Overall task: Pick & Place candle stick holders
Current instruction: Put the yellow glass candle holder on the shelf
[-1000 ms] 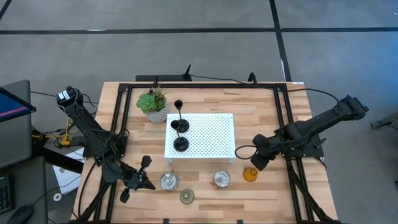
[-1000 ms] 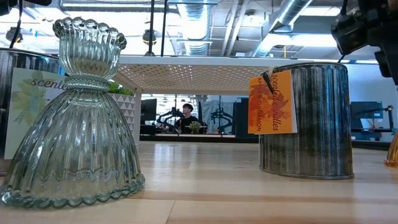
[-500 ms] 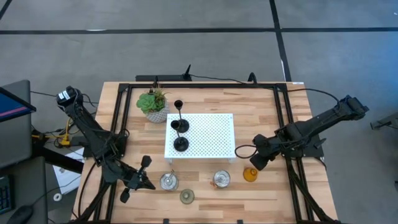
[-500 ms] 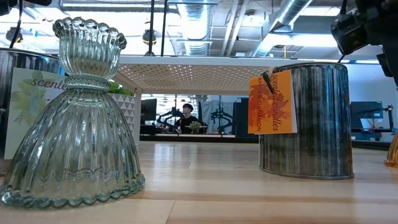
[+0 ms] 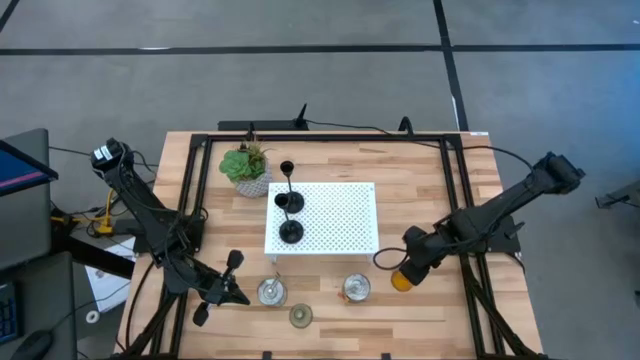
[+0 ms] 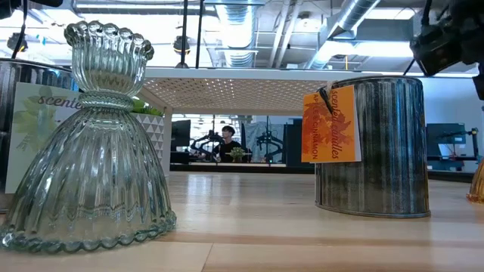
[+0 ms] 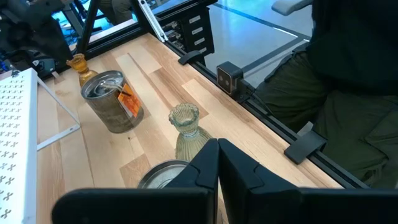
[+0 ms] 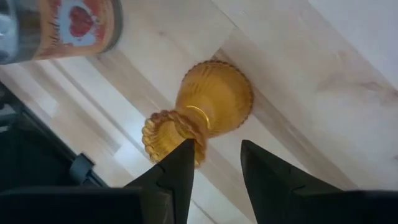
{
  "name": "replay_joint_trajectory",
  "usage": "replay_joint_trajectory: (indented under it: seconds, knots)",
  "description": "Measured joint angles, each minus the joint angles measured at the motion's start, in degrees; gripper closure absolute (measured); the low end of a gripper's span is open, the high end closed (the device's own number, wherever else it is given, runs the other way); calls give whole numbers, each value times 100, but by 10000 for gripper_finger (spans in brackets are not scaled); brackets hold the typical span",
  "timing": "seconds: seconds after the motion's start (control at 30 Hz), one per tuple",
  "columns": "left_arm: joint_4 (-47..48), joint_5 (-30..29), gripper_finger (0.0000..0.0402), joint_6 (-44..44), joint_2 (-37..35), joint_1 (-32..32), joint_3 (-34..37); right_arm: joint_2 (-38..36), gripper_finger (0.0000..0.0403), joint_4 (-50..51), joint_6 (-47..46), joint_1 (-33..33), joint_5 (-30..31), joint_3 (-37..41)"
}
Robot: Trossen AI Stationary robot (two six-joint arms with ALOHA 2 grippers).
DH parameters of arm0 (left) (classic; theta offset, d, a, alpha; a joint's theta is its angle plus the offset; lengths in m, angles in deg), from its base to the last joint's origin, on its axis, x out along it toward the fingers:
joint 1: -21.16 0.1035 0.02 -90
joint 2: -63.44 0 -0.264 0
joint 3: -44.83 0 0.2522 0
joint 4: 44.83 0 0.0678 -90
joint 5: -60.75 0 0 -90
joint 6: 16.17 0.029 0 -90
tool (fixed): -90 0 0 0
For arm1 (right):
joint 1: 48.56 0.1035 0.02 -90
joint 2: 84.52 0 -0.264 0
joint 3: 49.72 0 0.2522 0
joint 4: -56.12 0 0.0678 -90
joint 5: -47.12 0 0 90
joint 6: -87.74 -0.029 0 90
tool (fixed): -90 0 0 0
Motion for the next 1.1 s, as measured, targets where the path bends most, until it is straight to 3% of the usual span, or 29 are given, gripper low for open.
replay_joint_trajectory:
  seconds: [0.33, 0.63, 0.93, 1.1]
  knots:
    - [0, 2, 394, 0, 0, 0, 0, 514, 295, -388, 82, 40, 2, 4]
    - [0, 0, 394, 0, 0, 0, 0, 462, 389, -356, 92, 33, -17, -8]
    - [0, 0, 394, 0, 0, 0, -2, 124, 390, -215, -39, 33, -247, -42]
    - [0, 0, 394, 0, 0, 0, -2, 147, 390, 570, 101, 29, -295, -618]
